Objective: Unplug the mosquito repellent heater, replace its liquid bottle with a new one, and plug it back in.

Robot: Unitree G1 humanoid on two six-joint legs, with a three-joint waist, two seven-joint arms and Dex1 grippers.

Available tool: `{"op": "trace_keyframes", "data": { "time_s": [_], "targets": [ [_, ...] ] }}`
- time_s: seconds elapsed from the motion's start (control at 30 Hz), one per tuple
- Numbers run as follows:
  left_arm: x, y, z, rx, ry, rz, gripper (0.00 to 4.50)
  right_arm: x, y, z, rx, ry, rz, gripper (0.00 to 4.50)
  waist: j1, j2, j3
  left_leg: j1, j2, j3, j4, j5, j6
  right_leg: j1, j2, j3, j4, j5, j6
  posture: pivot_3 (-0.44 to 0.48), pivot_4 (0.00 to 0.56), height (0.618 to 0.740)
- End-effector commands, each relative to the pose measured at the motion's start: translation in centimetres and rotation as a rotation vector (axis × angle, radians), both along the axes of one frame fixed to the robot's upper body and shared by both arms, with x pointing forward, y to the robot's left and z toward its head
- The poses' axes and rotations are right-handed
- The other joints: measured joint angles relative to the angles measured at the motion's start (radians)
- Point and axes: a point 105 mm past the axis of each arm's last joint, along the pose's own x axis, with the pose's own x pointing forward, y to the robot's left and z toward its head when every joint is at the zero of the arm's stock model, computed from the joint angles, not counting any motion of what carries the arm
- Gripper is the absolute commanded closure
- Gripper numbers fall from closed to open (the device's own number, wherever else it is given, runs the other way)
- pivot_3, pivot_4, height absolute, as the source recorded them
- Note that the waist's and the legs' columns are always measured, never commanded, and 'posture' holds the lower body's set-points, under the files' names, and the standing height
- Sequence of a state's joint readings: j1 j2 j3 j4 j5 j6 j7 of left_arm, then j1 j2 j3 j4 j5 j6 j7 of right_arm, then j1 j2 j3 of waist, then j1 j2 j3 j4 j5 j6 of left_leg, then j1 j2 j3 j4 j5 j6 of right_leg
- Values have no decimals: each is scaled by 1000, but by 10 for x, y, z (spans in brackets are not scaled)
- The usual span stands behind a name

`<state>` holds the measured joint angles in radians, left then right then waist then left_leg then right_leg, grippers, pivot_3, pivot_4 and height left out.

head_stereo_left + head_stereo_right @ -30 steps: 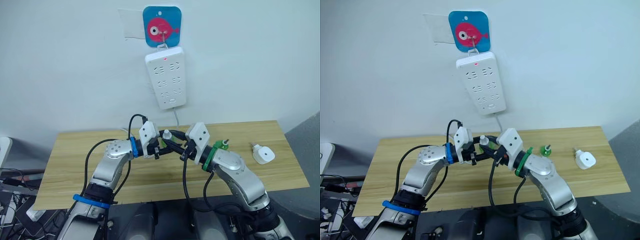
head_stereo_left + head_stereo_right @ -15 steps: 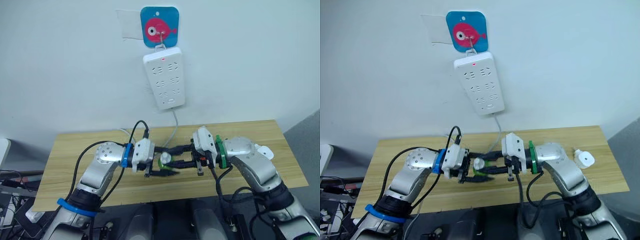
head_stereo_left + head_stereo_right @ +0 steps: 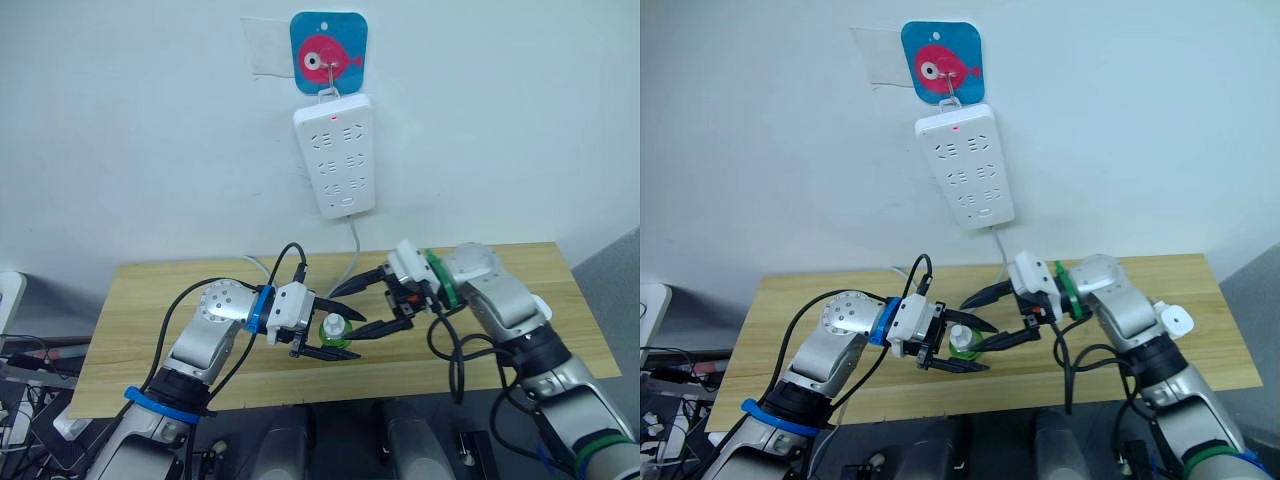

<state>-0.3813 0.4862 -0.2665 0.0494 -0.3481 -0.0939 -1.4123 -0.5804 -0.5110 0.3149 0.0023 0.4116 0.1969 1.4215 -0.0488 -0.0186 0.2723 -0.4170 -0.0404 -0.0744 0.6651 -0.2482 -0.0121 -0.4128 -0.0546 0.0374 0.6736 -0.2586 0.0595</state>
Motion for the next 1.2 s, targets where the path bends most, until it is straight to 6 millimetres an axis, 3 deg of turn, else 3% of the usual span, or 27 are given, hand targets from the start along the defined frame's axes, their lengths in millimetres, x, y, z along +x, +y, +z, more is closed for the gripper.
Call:
{"op": "trace_keyframes", "data": {
  "time_s": [0.03,0.27,0.47,0.77,1.03,1.2],
  "targets": [
    [13,7,6,-34,-18,105,2224,-5,-12,15,44,-45,-83,38,0,0,0,0,0,0,0,0,0,0,0,0,0,0,0,-47,241,740],
    [33,9,11,-92,-8,283,2224,-2,-6,15,103,-78,-404,38,-7,0,0,0,1,0,-1,0,0,-2,0,1,3,0,0,-49,228,740],
    [34,10,12,-107,-3,325,2224,-6,10,16,149,-78,-494,38,-7,0,0,0,0,1,0,1,-1,-3,0,2,4,0,0,-63,219,740],
    [30,4,11,-102,6,285,2224,8,32,9,157,-84,-537,38,-8,-1,-1,0,0,2,0,1,-2,-3,1,2,4,0,0,-67,217,740],
    [23,4,9,-103,17,276,2224,16,29,7,174,-83,-587,38,-8,-1,-1,0,0,2,0,1,-2,-3,1,2,4,0,0,-64,222,740],
    [21,6,8,-98,27,277,2224,23,15,8,162,-95,-625,38,-8,-1,-1,0,0,2,0,1,-2,-3,1,2,4,0,0,-67,228,740]
  ]
}}
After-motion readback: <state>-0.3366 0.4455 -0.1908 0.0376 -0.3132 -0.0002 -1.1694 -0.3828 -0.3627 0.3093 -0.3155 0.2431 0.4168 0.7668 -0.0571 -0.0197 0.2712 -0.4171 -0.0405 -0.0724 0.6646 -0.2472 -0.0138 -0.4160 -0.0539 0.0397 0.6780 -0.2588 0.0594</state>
